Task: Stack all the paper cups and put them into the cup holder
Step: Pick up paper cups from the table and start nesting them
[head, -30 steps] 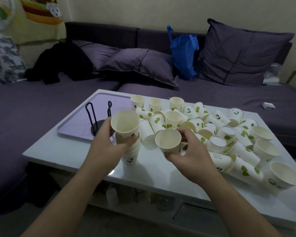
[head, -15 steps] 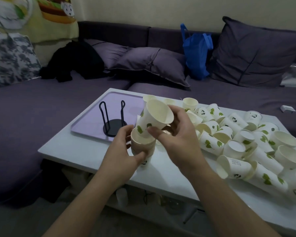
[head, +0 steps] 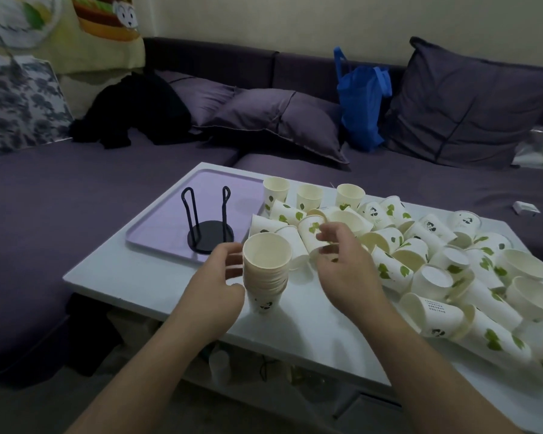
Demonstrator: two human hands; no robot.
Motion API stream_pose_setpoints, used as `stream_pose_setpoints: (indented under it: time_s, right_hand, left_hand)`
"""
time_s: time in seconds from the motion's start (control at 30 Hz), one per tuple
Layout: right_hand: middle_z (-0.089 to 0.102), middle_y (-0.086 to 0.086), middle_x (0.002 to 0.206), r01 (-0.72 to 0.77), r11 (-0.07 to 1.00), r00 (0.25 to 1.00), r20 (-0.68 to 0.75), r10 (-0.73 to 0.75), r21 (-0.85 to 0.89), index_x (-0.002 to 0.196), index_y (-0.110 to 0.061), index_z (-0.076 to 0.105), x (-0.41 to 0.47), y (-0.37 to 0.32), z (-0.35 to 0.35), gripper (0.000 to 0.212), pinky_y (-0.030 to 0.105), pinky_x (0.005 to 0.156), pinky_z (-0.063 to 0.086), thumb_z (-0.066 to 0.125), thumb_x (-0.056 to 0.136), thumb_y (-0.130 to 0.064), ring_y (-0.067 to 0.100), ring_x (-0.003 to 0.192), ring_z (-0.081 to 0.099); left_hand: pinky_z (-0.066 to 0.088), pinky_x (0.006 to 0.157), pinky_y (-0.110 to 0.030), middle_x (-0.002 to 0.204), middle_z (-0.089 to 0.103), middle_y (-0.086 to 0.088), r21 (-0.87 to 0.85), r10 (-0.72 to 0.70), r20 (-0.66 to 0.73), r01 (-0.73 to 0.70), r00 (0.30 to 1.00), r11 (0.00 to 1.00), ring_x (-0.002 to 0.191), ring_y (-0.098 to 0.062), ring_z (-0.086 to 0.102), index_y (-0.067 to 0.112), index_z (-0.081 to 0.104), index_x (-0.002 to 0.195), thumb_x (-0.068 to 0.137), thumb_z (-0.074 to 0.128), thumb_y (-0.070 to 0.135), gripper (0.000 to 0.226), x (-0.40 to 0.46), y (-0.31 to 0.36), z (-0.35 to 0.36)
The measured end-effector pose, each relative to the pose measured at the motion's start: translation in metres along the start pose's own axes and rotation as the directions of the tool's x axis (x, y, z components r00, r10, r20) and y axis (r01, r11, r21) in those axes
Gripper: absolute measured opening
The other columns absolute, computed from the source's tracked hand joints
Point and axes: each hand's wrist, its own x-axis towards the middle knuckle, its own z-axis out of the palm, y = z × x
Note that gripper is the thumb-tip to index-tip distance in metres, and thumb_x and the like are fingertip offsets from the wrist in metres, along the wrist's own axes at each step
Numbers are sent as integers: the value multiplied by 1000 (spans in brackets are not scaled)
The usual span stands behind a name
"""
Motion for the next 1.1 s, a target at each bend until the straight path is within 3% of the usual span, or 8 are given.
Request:
stream_pose_setpoints:
  time_s: [0.17,0.3,0.4,0.73,0.87,0.93,1.0,1.1]
  right_hand:
    - [57,5,144,133,898,986,147,-77,-420,157,-27,38,17,9,25,59,44,106,49,59,102,-25,28,126,58]
    - [66,6,118,104,756,993,104,-47,-647,140,-20,45,28,5,43,47,39,70,46,55,100,-43,29,91,61]
    - [62,6,103,50,727,995,98,25,-685,129,-16,47,29,0,52,37,36,67,34,56,99,-37,26,81,47]
    - [69,3,122,-71,955,997,-25,67,-289,140,-18,51,32,5,26,57,36,81,54,75,91,-32,24,101,64]
    - [66,-8,115,32,993,989,-139,-48,-116,133,-25,54,16,-8,-3,54,29,71,51,83,89,-35,8,79,63]
    - [67,-14,116,156,988,974,-165,-155,-11,131,-26,55,1,-21,-12,52,23,63,53,84,89,-32,4,63,61]
    - [67,-14,120,262,958,964,-85,-253,119,132,-24,56,-17,-35,-14,52,27,65,61,84,89,-28,6,65,64]
    - [64,-16,124,377,910,908,126,-400,173,132,-27,56,-39,-50,-9,50,35,67,65,83,89,-29,13,79,71]
  left_hand:
    - [62,91,-40,120,65,3,-110,-155,-40,150,987,983,108,-17,67,22,53,133,94,49,-19,57,10,-8,-1]
    - [63,89,-46,112,67,8,-51,-216,-100,211,971,976,103,-17,69,28,52,124,95,58,-10,48,14,-21,-4]
    - [64,85,-44,113,67,8,19,-224,-99,227,970,974,102,-17,69,31,53,122,95,60,-5,45,16,-27,-5]
    - [60,98,-49,108,70,7,-26,-160,-204,158,966,987,103,-15,69,27,62,116,98,56,-6,38,15,-15,-7]
    - [61,96,-45,106,71,11,-99,15,-330,-50,944,994,102,-13,70,26,65,116,101,64,11,20,4,-4,-16]
    - [62,93,-31,107,72,16,-145,137,-365,-202,921,969,101,-5,71,29,64,119,97,71,24,23,-8,8,-20]
    - [60,84,-15,112,74,17,-279,224,-298,-309,928,909,105,3,71,34,59,129,86,76,38,46,-20,21,-22]
    - [58,76,-10,116,68,34,-402,287,-222,-356,932,843,109,10,67,41,52,139,75,78,43,70,-35,34,-19]
